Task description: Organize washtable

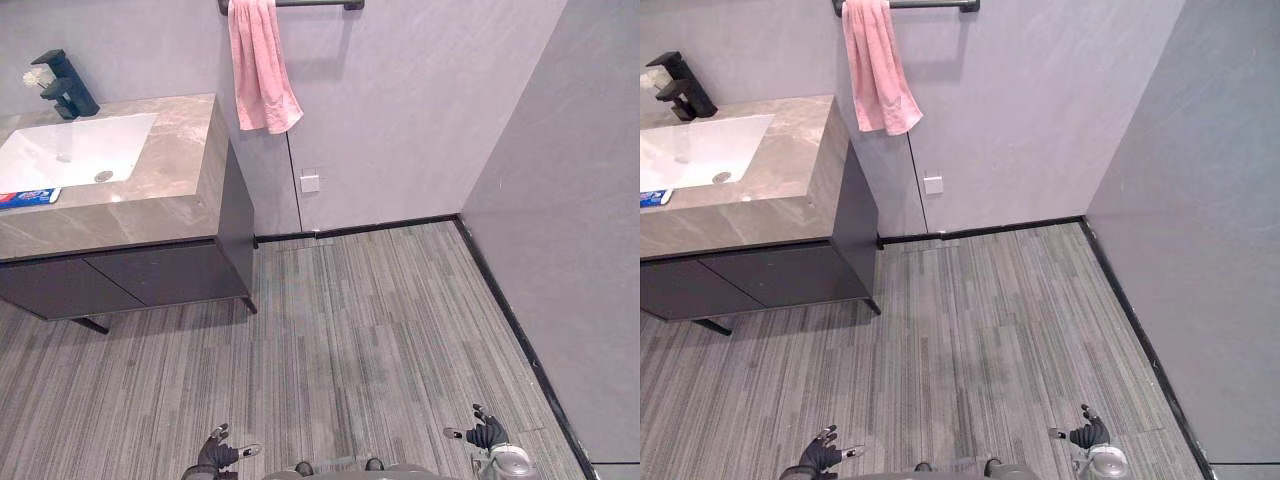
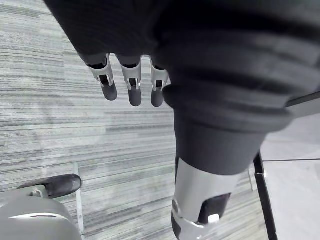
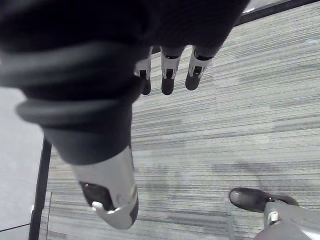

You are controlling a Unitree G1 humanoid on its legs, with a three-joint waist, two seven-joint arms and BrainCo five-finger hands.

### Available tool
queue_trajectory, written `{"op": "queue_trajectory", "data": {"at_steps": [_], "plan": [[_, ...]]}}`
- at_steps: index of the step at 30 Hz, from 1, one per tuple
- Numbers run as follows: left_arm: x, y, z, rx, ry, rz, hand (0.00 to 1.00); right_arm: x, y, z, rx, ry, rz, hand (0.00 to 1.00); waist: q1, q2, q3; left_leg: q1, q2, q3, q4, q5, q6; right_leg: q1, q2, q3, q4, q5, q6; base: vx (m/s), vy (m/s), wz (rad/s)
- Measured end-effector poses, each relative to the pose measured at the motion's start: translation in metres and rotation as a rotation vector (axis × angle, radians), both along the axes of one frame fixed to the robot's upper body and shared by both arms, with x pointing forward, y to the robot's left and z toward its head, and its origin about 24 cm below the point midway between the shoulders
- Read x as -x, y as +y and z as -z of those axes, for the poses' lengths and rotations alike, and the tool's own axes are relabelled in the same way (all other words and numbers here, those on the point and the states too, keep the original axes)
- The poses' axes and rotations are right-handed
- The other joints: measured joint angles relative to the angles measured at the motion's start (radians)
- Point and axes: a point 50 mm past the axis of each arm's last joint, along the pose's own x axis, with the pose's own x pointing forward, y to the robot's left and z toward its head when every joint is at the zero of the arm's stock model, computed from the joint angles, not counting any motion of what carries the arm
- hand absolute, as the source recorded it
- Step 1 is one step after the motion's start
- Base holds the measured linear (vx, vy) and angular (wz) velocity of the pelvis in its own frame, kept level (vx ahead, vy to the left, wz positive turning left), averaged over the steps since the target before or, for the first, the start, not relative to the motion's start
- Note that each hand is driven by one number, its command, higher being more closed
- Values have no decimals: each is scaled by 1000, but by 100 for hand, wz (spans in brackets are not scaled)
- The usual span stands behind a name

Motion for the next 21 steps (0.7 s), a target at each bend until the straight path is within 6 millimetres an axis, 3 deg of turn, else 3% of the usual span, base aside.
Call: {"op": "queue_trajectory", "data": {"at_steps": [21], "plan": [[1,1,0,-2,2,-1,0,2,4,2,-14,14,7,0,2,-11,-3,14,-1,11,-17,0,0,17,0,-5,-20,5,3,-4,-3,-1]]}}
